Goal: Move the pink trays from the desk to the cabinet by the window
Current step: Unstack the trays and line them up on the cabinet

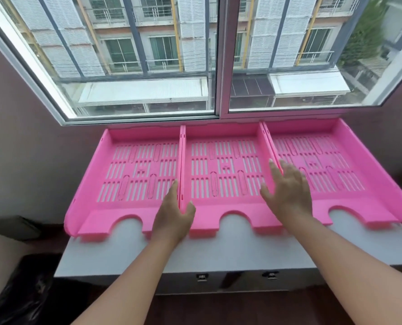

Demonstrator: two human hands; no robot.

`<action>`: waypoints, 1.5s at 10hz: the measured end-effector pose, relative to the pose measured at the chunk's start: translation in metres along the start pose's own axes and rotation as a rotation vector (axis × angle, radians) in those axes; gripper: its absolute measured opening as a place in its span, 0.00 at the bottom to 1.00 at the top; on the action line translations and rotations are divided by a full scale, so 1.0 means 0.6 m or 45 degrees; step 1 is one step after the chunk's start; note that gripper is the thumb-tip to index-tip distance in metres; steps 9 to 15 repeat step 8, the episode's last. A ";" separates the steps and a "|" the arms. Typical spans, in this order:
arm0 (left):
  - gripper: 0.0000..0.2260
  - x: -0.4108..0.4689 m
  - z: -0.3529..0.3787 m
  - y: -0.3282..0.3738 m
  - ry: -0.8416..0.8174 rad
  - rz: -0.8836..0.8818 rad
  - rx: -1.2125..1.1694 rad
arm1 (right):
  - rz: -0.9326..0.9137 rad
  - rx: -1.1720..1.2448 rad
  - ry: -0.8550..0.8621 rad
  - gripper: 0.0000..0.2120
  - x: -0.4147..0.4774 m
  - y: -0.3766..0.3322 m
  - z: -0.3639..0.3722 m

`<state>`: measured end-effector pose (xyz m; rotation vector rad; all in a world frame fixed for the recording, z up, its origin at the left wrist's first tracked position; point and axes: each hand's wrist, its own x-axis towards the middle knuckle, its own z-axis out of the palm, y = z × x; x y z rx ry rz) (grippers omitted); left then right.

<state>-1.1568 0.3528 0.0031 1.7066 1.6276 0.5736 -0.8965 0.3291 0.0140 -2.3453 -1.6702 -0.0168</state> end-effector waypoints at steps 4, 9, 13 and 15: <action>0.29 0.005 0.034 -0.010 0.116 -0.013 0.015 | 0.326 0.633 -0.148 0.29 -0.022 0.043 0.043; 0.42 -0.086 -0.028 -0.066 0.147 0.022 0.614 | 0.102 0.416 -0.295 0.45 -0.073 0.095 -0.030; 0.42 -0.086 -0.028 -0.066 0.147 0.022 0.614 | 0.102 0.416 -0.295 0.45 -0.073 0.095 -0.030; 0.42 -0.086 -0.028 -0.066 0.147 0.022 0.614 | 0.102 0.416 -0.295 0.45 -0.073 0.095 -0.030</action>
